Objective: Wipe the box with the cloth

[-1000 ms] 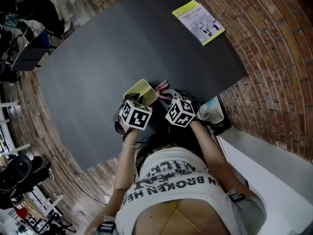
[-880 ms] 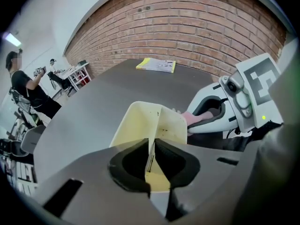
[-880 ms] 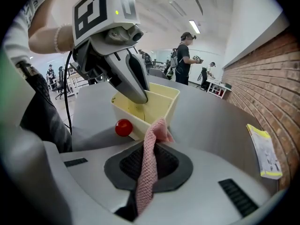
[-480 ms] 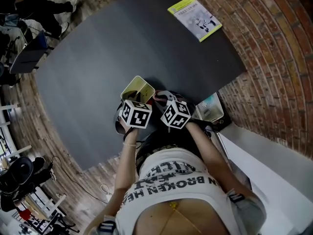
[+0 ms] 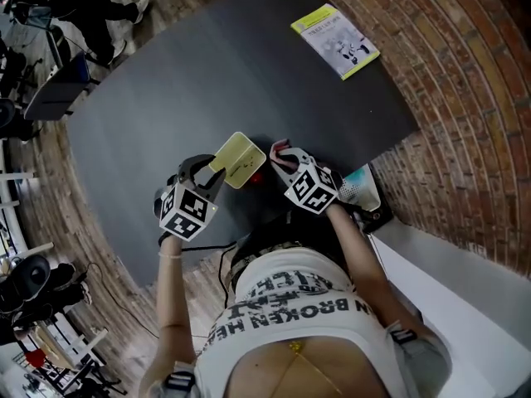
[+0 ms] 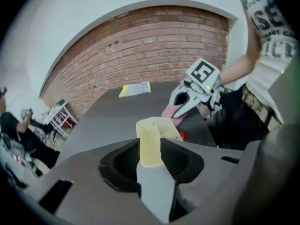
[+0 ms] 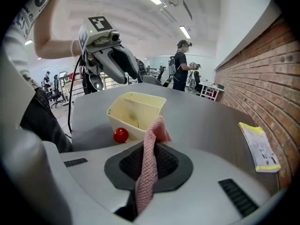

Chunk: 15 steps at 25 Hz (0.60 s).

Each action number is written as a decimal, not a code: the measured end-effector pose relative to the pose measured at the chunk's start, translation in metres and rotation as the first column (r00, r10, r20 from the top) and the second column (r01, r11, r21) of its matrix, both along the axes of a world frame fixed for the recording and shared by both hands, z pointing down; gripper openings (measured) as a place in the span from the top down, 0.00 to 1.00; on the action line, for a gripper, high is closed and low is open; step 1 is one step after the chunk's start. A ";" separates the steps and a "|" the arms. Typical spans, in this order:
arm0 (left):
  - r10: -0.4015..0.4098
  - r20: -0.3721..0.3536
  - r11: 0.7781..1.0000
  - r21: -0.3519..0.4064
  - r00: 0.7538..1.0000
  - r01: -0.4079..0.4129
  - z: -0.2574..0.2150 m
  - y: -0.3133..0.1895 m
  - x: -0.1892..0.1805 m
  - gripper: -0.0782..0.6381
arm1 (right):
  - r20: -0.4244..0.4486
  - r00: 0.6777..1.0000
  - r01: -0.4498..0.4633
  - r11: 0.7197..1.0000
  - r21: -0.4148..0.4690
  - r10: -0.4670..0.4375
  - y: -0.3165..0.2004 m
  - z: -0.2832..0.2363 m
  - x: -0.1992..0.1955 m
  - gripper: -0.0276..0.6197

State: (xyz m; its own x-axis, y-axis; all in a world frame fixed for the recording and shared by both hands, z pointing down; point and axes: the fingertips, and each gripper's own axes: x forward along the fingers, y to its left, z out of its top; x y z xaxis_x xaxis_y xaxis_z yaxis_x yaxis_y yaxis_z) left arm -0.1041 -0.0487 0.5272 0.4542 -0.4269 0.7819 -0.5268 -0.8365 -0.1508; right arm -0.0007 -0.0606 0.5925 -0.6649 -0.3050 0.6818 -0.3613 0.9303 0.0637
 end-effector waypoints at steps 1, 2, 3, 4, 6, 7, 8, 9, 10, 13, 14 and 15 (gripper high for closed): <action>0.074 0.077 0.997 -0.001 0.994 -0.074 0.005 0.005 -0.009 0.72 | -0.003 1.000 0.003 1.000 0.000 -0.003 0.001 0.000 0.000 0.93; 0.146 0.160 0.989 -0.008 0.976 -0.147 0.011 0.010 -0.017 0.72 | -0.006 1.000 0.005 1.000 -0.002 -0.005 0.002 0.000 0.000 0.93; 0.213 0.231 0.977 -0.019 0.949 -0.215 0.016 0.015 -0.023 0.72 | -0.007 1.000 0.007 1.000 -0.006 -0.007 0.004 0.000 0.000 0.93; 0.274 0.284 0.960 -0.029 0.919 -0.277 0.021 0.020 -0.027 0.72 | -0.006 1.000 0.006 1.000 -0.010 -0.006 0.005 0.000 0.000 0.93; 0.388 0.360 0.915 -0.043 0.848 -0.401 0.028 0.025 -0.027 0.72 | 0.000 1.000 -0.001 1.000 -0.014 0.001 0.005 -0.001 0.000 0.93; 0.438 0.398 0.888 -0.049 0.806 -0.458 0.032 0.027 -0.027 0.72 | 0.004 1.000 -0.006 1.000 -0.014 0.006 0.004 -0.002 0.000 0.93; 0.477 0.437 0.861 -0.060 0.762 -0.504 0.037 0.027 -0.028 0.72 | 0.008 1.000 -0.010 1.000 -0.014 0.010 0.003 -0.003 0.000 0.93; 0.506 0.473 0.838 -0.073 0.721 -0.541 0.042 0.026 -0.028 0.72 | 0.010 1.000 -0.014 1.000 -0.014 0.014 0.001 -0.003 0.000 0.93; 0.529 0.501 0.818 -0.087 0.685 -0.568 0.046 0.024 -0.029 0.72 | 0.010 1.000 -0.016 1.000 -0.015 0.017 0.000 -0.003 0.000 0.93; 0.569 0.549 0.772 -0.102 0.612 -0.627 0.049 0.020 -0.029 0.72 | 0.005 1.000 -0.018 1.000 -0.013 0.018 -0.001 -0.005 -0.002 0.93; 0.579 0.559 0.757 -0.099 0.594 -0.645 0.048 0.019 -0.028 0.72 | 0.005 1.000 -0.021 1.000 -0.013 0.021 -0.001 -0.005 -0.003 0.93; 0.588 0.569 0.740 -0.092 0.575 -0.666 0.047 0.018 -0.026 0.72 | 0.007 1.000 -0.025 1.000 -0.013 0.025 -0.002 -0.006 -0.003 0.93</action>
State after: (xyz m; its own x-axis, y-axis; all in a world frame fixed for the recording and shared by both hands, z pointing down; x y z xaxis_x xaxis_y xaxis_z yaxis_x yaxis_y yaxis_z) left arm -0.1302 -0.0307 0.5743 0.1740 -0.3034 0.9368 0.3261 -0.8799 -0.3455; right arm -0.0041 -0.0625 0.5864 -0.6622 -0.3126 0.6810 -0.3846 0.9218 0.0491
